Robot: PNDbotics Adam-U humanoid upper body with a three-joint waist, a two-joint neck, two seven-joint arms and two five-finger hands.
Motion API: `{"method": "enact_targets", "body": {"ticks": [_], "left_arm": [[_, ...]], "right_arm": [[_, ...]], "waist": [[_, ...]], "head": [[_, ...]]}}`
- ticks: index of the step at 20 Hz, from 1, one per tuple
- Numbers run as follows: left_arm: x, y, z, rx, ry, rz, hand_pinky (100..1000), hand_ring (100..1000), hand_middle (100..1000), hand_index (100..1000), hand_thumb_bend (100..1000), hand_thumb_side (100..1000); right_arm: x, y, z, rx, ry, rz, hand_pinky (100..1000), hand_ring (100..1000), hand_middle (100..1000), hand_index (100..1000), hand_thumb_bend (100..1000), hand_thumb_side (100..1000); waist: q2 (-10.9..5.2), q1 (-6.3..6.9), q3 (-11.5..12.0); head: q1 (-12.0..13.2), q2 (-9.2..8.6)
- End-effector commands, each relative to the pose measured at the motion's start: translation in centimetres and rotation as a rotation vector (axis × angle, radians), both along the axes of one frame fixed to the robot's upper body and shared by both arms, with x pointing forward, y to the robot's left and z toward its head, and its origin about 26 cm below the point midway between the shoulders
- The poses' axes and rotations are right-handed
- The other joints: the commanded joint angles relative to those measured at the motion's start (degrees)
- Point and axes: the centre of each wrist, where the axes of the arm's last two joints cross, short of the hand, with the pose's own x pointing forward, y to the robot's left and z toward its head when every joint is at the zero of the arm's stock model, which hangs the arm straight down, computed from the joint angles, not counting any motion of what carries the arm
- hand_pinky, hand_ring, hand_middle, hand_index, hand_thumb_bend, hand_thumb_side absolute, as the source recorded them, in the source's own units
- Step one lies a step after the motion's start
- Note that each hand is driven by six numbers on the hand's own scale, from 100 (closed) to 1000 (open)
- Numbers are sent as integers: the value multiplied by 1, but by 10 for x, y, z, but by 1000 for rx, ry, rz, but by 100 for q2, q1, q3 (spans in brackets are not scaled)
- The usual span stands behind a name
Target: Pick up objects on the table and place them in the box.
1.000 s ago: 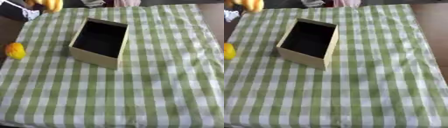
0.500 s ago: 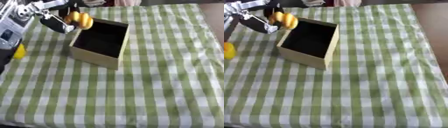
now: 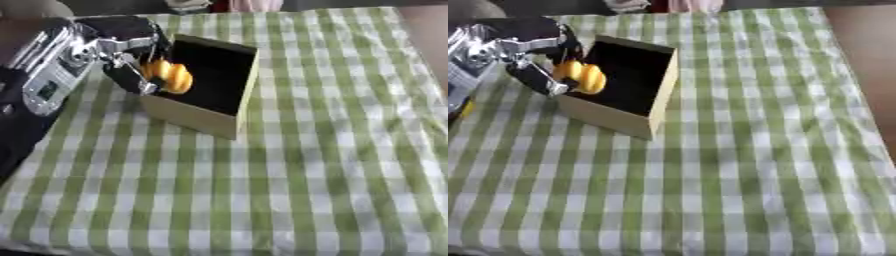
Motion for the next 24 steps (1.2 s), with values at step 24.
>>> {"method": "enact_targets", "body": {"ticks": [24], "left_arm": [[-1, 80, 61, -93, -240, 350, 710, 784, 759, 892, 359, 214]], "right_arm": [[-4, -1, 4, -15, -5, -3, 916, 826, 693, 896, 100, 617]], "waist": [[-53, 22, 8]], "head": [[-11, 29]]}}
